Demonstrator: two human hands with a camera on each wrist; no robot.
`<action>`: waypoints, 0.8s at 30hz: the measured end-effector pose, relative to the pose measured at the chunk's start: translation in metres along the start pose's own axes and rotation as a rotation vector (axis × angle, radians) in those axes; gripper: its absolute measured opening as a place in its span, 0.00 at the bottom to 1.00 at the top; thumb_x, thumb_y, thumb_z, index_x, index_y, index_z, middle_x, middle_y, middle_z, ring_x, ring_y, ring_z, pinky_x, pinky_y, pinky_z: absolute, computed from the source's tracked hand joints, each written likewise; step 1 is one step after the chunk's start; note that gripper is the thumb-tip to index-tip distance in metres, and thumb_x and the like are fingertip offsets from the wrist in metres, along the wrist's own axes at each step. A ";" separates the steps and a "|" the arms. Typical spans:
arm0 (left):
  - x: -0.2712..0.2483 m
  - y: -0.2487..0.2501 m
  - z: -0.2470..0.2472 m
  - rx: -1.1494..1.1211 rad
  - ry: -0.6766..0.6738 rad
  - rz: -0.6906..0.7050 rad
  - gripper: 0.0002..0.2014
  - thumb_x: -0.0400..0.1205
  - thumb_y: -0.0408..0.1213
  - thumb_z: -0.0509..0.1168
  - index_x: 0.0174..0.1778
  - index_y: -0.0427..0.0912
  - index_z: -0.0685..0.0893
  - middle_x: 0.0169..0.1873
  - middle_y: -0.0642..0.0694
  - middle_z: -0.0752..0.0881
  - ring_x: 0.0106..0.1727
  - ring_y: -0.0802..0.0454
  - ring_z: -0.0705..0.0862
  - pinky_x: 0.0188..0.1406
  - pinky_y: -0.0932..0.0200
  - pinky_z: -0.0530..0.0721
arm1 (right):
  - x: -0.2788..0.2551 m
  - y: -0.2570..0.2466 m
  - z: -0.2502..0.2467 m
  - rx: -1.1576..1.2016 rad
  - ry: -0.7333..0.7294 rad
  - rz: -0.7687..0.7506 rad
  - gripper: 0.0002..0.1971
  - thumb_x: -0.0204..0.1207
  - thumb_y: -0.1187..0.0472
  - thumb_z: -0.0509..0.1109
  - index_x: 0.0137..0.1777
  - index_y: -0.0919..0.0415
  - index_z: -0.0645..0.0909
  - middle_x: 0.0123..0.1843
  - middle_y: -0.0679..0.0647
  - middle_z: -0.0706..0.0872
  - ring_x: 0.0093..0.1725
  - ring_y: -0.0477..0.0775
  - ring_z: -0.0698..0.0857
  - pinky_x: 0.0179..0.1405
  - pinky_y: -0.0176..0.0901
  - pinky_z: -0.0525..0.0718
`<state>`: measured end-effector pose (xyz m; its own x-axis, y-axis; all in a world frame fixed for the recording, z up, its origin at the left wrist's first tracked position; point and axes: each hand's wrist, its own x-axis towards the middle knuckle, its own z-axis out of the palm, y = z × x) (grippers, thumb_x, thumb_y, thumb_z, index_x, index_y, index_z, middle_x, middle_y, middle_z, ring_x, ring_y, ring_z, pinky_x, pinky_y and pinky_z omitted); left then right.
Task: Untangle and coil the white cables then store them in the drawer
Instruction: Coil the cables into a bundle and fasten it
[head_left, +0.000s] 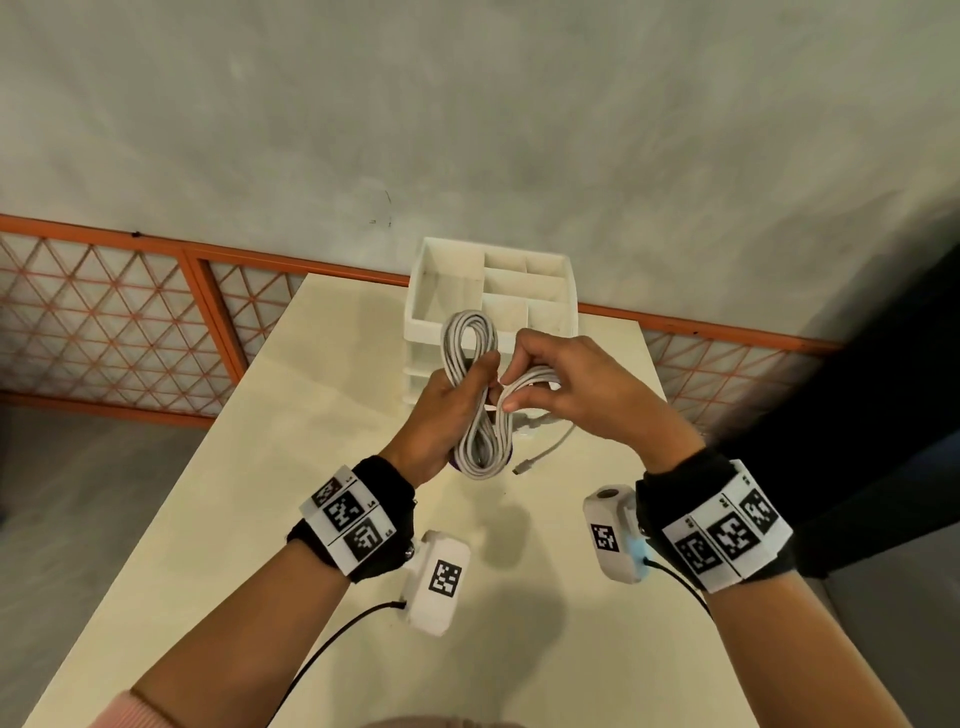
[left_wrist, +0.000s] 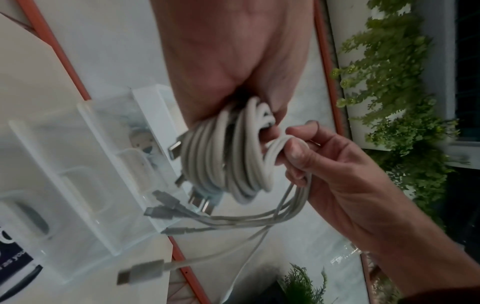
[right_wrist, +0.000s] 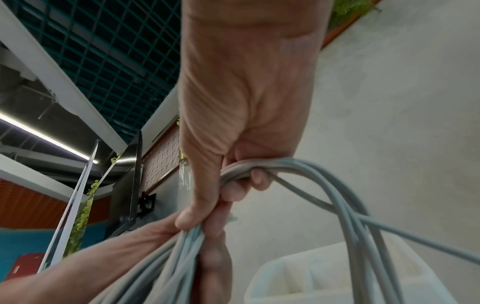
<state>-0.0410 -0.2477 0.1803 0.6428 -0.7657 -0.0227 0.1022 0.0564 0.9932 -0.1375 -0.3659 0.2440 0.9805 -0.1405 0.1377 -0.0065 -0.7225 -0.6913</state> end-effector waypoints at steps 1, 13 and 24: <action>-0.001 0.001 0.000 -0.023 -0.019 -0.004 0.20 0.85 0.48 0.57 0.44 0.35 0.87 0.36 0.41 0.88 0.40 0.47 0.87 0.44 0.55 0.85 | 0.000 -0.002 0.000 -0.006 0.000 -0.012 0.09 0.69 0.65 0.78 0.42 0.60 0.78 0.43 0.53 0.91 0.44 0.44 0.88 0.44 0.28 0.81; -0.011 0.005 -0.002 0.029 -0.157 -0.063 0.24 0.85 0.47 0.56 0.24 0.38 0.75 0.16 0.44 0.73 0.17 0.51 0.68 0.24 0.59 0.76 | -0.001 -0.003 0.005 -0.245 0.001 0.010 0.22 0.63 0.44 0.79 0.42 0.46 0.67 0.30 0.46 0.84 0.30 0.45 0.79 0.31 0.48 0.77; -0.011 -0.012 -0.014 0.219 -0.257 -0.121 0.27 0.82 0.58 0.54 0.27 0.40 0.71 0.16 0.46 0.69 0.17 0.52 0.64 0.22 0.61 0.72 | -0.013 0.011 -0.014 -0.055 -0.184 0.157 0.13 0.78 0.48 0.67 0.41 0.56 0.86 0.35 0.44 0.86 0.36 0.44 0.82 0.41 0.40 0.78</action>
<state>-0.0390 -0.2308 0.1672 0.4214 -0.8961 -0.1393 -0.0174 -0.1616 0.9867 -0.1529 -0.3816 0.2448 0.9858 -0.1321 -0.1034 -0.1674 -0.7383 -0.6533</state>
